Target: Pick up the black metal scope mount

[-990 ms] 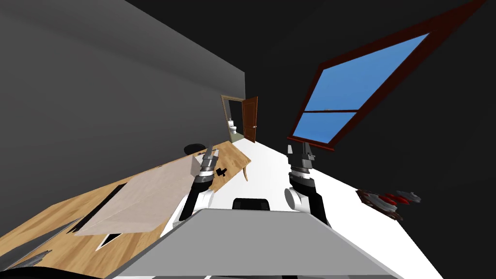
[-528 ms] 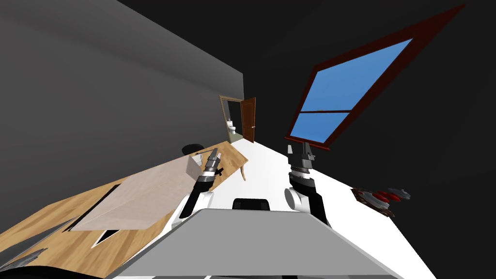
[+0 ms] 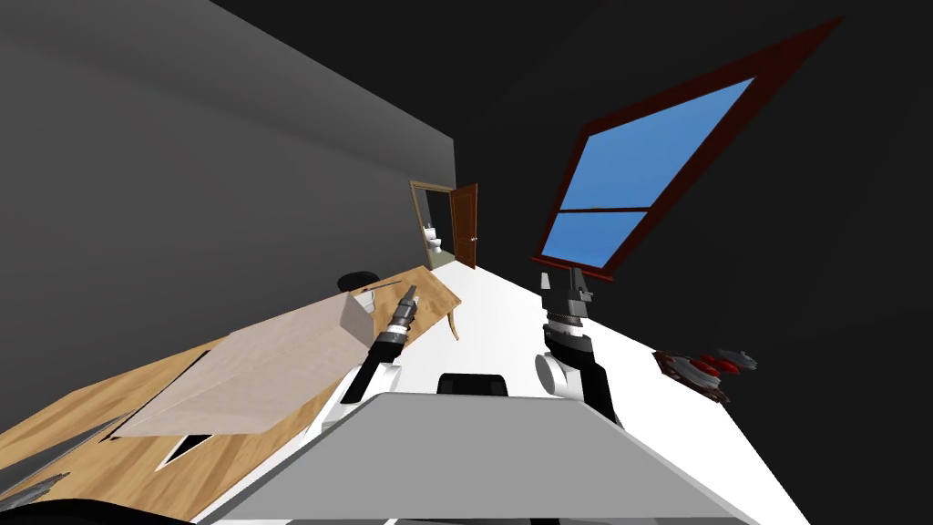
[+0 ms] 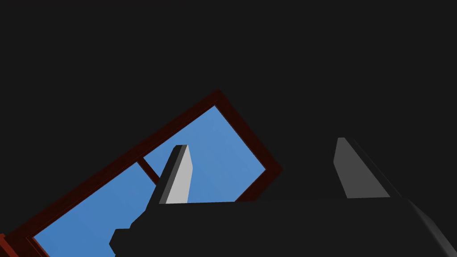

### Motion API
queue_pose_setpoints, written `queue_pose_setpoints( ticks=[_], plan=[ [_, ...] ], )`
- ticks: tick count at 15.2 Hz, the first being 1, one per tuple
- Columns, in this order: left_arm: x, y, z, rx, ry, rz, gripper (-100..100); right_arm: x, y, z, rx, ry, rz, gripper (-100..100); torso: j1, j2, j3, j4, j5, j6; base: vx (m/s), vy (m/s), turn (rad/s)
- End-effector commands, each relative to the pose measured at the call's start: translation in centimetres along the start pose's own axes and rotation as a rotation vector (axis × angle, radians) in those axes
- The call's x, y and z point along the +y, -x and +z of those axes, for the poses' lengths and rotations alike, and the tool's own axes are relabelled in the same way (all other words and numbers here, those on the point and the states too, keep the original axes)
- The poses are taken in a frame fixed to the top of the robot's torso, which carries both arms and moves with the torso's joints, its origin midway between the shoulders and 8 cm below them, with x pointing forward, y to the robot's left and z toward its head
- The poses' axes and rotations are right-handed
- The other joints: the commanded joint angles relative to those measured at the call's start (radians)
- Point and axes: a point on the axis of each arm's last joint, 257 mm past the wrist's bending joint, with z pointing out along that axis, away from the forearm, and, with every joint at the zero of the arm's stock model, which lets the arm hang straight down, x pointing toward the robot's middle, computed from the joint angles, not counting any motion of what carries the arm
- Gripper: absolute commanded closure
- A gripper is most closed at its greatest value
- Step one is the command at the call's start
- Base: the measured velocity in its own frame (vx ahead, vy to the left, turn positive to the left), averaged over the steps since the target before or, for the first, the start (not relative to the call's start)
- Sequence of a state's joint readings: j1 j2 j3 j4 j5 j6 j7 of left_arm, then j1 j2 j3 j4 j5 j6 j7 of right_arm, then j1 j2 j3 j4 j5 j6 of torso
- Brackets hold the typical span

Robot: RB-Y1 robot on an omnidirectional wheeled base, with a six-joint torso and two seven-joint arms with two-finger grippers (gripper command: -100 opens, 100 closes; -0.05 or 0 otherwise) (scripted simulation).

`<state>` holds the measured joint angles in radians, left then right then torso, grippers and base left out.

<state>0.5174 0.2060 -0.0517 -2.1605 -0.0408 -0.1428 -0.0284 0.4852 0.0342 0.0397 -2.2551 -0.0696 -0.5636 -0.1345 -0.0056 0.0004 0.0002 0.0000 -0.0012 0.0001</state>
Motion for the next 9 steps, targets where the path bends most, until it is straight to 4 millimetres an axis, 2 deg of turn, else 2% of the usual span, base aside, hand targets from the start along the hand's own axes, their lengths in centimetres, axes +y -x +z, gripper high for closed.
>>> queue_pose_setpoints(
  ticks=[1,2,3,4,5,7,8,9],
  plan=[
    [2.0,-0.4,-0.2,0.013,0.062,0.007,-100,0.0,0.0,0.0,0.0,0.0,0.0,0,0.0,0.0,0.0,0.0,0.0,0.0,0.0,-0.082,-0.02],
    [2.0,-0.4,-0.2,0.013,0.062,0.007,-100,0.0,0.0,0.0,0.0,0.0,0.0,0,0.0,0.0,0.0,0.0,0.0,0.0,0.0,-0.058,-0.001],
    [3.7,-0.7,-0.5,0.028,0.111,0.015,-100,0.0,0.0,0.0,0.0,0.0,0.0,0,0.001,0.0,0.0,0.0,0.0,0.0,0.003,-0.061,-0.022],
    [4.1,-0.7,-0.5,0.029,0.127,0.015,-100,0.0,0.0,0.0,0.0,0.0,0.0,0,0.001,0.0,0.0,0.0,0.0,0.0,0.009,-0.064,-0.025],
    [5.4,-0.9,-1.0,0.044,0.166,0.023,-100,0.0,0.0,0.0,0.0,0.0,0.0,0,0.001,-0.001,0.0,0.0,0.0,0.0,0.008,-0.072,-0.032],
    [6.1,-0.9,-1.1,0.045,0.194,0.024,-100,0.0,0.0,0.0,0.0,0.0,0.0,0,0.0,-0.001,0.0,0.0,0.0,0.0,0.004,-0.061,-0.018],
    [7.7,-1.1,-1.6,0.061,0.242,0.032,-100,0.0,0.0,0.0,0.0,0.0,0.0,0,0.001,-0.001,0.0,0.0,0.0,0.0,0.006,-0.052,-0.029],
    [8.2,-1.1,-1.7,0.062,0.261,0.032,-100,0.0,0.0,0.0,0.0,0.0,0.0,0,0.002,-0.001,0.0,0.0,0.0,0.0,0.007,-0.056,-0.029]
  ],
)
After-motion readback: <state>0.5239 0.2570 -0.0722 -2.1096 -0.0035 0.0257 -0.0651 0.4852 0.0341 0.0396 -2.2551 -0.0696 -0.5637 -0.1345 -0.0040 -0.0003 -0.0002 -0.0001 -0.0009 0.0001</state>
